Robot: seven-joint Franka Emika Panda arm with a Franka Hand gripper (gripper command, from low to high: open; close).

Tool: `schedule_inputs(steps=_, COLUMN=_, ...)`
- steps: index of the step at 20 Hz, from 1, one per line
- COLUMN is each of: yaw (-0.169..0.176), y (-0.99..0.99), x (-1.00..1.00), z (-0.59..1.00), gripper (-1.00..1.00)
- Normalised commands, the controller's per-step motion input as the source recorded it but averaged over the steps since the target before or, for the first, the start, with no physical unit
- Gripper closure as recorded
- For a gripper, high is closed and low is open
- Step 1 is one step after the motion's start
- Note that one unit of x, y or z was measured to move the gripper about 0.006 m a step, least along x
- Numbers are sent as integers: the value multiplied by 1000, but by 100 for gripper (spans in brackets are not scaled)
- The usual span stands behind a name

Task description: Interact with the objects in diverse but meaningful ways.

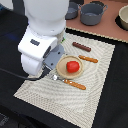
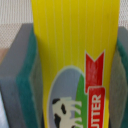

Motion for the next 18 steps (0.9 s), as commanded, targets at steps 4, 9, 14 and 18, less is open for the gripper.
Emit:
schedule_inputs(steps=4, yaw=0, y=774, x=-712, z=-4, gripper=100)
schedule_inputs(steps=9, yaw=0, y=734, x=-656, z=-91, gripper=100)
schedule_inputs(steps=14, yaw=-1, y=541, x=-835, z=-301, gripper=100)
schedule_inputs(steps=18, yaw=-27, y=284, x=-931, z=-424, gripper=100)
